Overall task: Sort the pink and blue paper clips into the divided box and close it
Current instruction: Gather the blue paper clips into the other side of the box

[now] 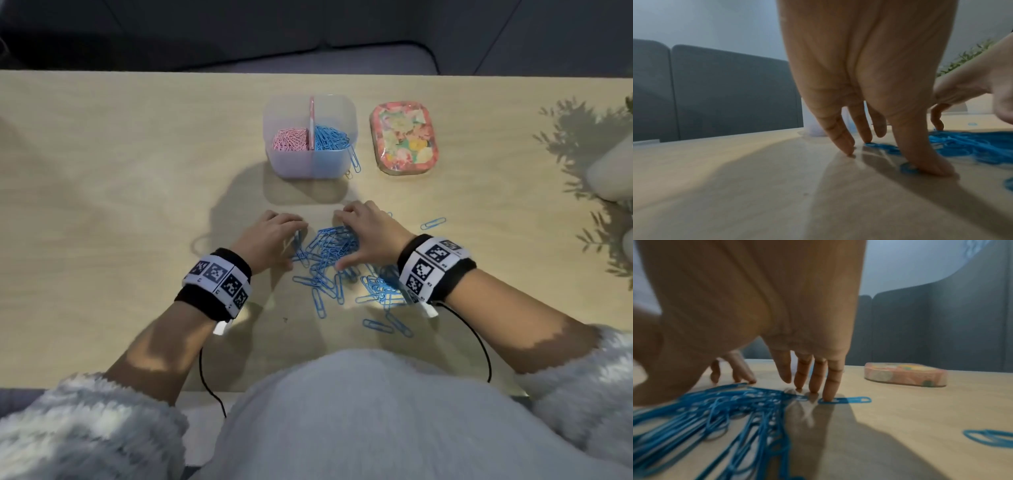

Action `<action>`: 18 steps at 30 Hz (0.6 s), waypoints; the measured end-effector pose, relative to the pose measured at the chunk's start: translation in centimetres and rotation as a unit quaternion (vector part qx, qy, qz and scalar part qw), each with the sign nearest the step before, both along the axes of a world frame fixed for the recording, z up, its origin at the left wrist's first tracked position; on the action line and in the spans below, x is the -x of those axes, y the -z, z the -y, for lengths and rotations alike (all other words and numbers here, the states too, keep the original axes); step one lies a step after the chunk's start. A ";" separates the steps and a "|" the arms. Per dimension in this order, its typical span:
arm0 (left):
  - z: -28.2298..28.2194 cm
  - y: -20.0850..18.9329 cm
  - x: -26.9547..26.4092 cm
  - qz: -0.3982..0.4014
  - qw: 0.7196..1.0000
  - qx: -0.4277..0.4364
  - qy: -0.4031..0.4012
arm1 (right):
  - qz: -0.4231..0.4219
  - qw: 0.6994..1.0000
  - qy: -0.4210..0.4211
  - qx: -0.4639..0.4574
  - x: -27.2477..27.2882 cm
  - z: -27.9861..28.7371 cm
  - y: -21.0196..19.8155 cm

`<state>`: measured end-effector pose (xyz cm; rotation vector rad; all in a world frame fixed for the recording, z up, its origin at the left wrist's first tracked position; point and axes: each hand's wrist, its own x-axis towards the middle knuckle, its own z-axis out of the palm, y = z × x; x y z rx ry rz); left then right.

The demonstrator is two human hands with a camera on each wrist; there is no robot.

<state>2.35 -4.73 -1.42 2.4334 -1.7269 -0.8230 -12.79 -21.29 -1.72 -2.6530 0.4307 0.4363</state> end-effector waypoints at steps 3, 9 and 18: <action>0.9 -0.1 -0.2 0.006 1.000 0.003 0.014 | 0.001 0.998 -0.034 0.052 -0.7 -1.0 0.5; 1.4 -0.1 -0.2 0.004 0.999 0.032 0.040 | 0.042 0.999 -0.010 -0.004 -1.7 -2.7 0.5; 1.5 0.6 0.4 0.024 0.999 0.021 0.020 | 0.057 0.993 0.081 -0.070 -1.9 0.3 -1.0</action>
